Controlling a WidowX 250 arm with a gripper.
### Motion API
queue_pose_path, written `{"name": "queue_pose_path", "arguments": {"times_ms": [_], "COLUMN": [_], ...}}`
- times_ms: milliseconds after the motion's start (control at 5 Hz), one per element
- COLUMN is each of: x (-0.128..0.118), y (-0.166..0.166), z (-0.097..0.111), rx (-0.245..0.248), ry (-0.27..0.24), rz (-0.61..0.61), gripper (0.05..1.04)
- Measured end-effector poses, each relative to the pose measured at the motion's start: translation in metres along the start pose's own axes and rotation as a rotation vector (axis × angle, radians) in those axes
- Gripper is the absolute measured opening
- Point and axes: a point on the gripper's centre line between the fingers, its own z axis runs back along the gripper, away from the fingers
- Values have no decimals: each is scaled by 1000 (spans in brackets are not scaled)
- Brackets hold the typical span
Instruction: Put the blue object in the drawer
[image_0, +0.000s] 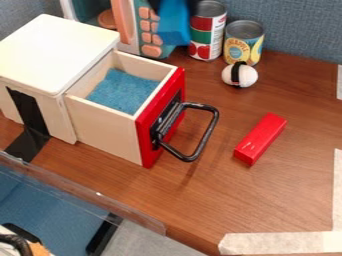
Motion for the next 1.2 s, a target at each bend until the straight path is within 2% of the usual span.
{"name": "queue_pose_path", "arguments": {"times_ms": [200,400,800,1000,1200], "x": [-6,-9,-22,-26,-27], "y": [16,28,42,51,57], "z": [12,2,-45,-62,-72], "rx": [49,102,184,232,260], "ry": [73,105,248,290,296], "rz": [118,153,183,183,166], "gripper": [592,592,592,592,592]}}
